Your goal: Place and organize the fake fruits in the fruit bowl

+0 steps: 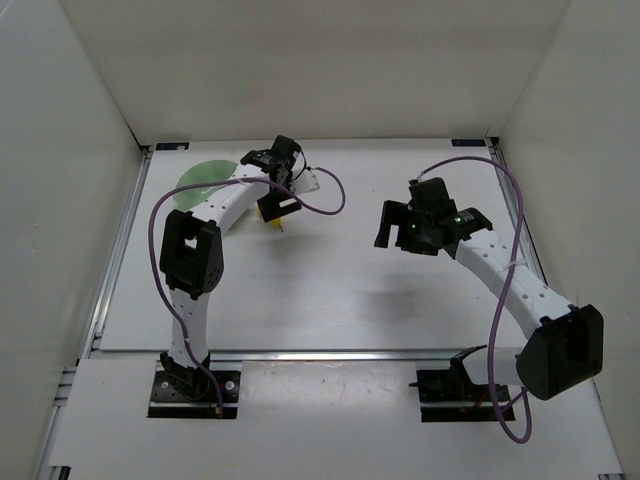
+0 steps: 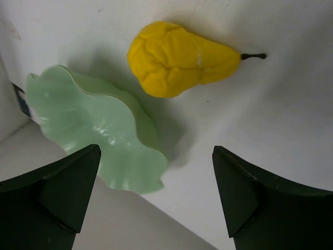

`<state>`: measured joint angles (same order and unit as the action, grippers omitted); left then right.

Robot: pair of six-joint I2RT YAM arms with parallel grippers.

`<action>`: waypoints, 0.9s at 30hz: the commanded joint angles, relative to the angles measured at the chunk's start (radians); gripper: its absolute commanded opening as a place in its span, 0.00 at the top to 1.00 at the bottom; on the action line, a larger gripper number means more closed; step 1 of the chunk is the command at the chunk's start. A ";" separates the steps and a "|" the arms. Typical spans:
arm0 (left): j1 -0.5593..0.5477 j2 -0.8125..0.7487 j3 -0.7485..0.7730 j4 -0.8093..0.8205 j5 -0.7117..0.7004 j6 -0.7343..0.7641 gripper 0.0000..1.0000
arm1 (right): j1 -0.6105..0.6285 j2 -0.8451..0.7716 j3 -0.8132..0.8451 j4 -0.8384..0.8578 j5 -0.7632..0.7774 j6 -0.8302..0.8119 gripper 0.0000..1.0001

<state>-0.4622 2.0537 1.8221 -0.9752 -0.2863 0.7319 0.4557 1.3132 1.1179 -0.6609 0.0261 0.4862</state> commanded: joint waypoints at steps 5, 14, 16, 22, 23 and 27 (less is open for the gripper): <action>-0.006 0.002 -0.009 0.185 0.007 0.539 0.00 | 0.008 -0.051 -0.050 -0.022 0.048 0.072 0.00; -0.041 0.033 -0.141 0.141 -0.013 0.770 0.00 | 0.008 -0.032 -0.032 -0.065 0.057 0.054 0.00; -0.041 0.074 -0.130 0.141 -0.024 0.791 0.00 | 0.008 -0.020 -0.032 -0.065 0.057 0.054 0.00; -0.041 0.198 -0.012 0.141 -0.053 0.790 0.00 | 0.008 0.011 -0.023 -0.065 0.046 0.054 0.00; -0.041 0.198 -0.012 0.141 -0.053 0.790 0.00 | 0.008 0.023 -0.014 -0.065 0.046 0.054 0.00; -0.041 0.258 0.028 0.141 -0.057 0.750 0.30 | 0.008 0.041 -0.003 -0.075 0.046 0.054 0.00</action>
<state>-0.5049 2.3016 1.8015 -0.8368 -0.3431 1.4906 0.4595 1.3472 1.0714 -0.7116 0.0685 0.5453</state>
